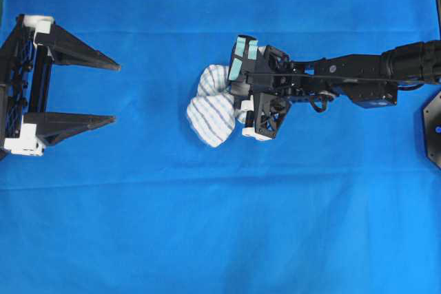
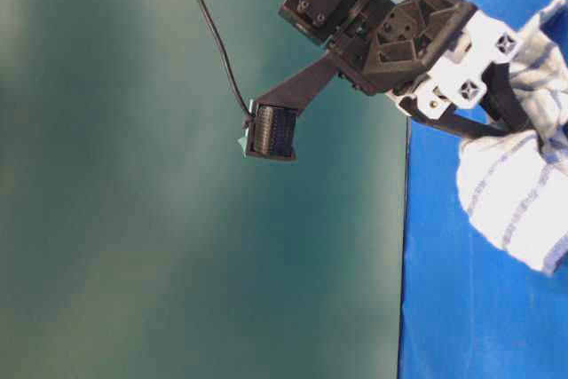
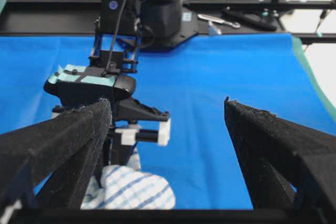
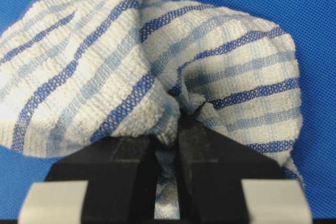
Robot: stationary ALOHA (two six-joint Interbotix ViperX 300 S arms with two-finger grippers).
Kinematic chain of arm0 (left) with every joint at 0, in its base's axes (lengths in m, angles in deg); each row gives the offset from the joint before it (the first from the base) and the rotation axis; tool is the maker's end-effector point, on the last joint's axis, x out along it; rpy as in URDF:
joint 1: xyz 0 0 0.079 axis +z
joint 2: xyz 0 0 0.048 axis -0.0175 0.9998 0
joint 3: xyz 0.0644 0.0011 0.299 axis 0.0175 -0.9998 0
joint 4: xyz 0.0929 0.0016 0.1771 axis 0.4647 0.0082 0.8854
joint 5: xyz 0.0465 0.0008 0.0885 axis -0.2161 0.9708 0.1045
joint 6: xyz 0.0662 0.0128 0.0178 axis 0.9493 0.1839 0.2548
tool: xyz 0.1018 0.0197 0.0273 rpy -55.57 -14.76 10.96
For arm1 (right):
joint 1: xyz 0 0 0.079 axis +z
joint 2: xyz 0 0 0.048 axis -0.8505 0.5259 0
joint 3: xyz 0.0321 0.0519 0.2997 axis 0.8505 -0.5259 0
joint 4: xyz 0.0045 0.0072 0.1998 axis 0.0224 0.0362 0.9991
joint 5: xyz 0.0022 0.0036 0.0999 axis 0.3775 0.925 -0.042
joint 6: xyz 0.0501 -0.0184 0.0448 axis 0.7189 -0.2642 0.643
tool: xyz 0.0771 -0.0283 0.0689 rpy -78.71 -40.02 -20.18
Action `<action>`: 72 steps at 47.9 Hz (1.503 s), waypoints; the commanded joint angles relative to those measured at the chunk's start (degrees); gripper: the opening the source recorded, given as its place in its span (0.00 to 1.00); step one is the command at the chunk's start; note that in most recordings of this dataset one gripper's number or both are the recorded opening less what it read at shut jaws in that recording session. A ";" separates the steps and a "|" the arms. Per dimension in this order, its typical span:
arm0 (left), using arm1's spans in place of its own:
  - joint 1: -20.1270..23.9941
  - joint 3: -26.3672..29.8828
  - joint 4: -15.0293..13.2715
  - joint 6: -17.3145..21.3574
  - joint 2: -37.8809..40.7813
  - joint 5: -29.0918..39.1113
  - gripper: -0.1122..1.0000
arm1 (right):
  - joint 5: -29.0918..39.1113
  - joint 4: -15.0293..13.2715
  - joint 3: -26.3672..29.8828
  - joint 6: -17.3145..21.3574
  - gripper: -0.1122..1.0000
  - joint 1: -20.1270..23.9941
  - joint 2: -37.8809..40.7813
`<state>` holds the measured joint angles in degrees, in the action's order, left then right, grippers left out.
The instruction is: Hand over the towel.
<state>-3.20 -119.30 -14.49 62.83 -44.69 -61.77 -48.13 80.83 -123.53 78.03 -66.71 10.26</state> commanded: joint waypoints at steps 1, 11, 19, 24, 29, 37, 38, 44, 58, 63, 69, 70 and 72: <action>0.18 0.70 0.00 0.09 0.09 -0.53 0.93 | -0.18 0.18 0.88 0.00 0.19 -0.18 -0.79; 0.18 0.70 0.00 0.00 0.62 -0.53 0.93 | 0.26 0.26 1.14 0.26 0.20 -0.09 -0.79; 0.18 0.79 0.00 0.00 1.23 -0.53 0.93 | 0.53 0.62 1.58 0.53 0.23 -0.09 -0.88; 0.18 0.79 0.00 0.00 1.32 -0.44 0.93 | 0.79 0.53 1.41 0.44 0.52 -0.09 -1.67; 0.18 0.79 0.00 0.00 1.41 -0.26 0.93 | 0.97 0.53 0.70 0.35 0.73 -0.09 -4.57; 0.18 0.79 0.00 0.00 1.32 -0.18 0.93 | 2.20 0.26 -0.97 0.18 0.75 -0.09 -13.45; 0.18 0.79 0.00 0.00 1.32 -0.18 0.93 | 2.20 0.18 -1.23 0.09 0.75 -0.09 -14.68; 0.18 0.79 0.00 0.00 1.32 -0.18 0.93 | 1.85 -0.26 -3.16 -0.09 0.75 0.00 -22.32; 0.18 0.88 0.00 0.00 1.32 -0.53 0.93 | -5.80 -1.49 -10.55 -0.44 0.75 0.70 -39.37; 0.18 0.79 0.00 0.00 1.23 -0.53 0.93 | -8.44 -1.58 -13.45 -0.44 0.75 0.79 -44.03; 0.18 0.79 0.00 0.00 1.23 -0.53 0.93 | -11.25 -1.76 -16.44 -0.44 0.75 1.05 -47.72; 0.18 0.79 0.00 0.00 1.23 -0.53 0.93 | -11.60 -1.67 -16.70 -0.44 0.75 1.05 -48.08; 0.18 0.79 0.00 0.00 1.23 -0.62 0.93 | -12.30 -1.67 -17.23 -0.44 0.75 1.14 -48.52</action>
<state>-3.20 -119.30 -14.49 62.83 -43.37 -61.77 -58.77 79.25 -140.84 77.68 -65.83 -37.20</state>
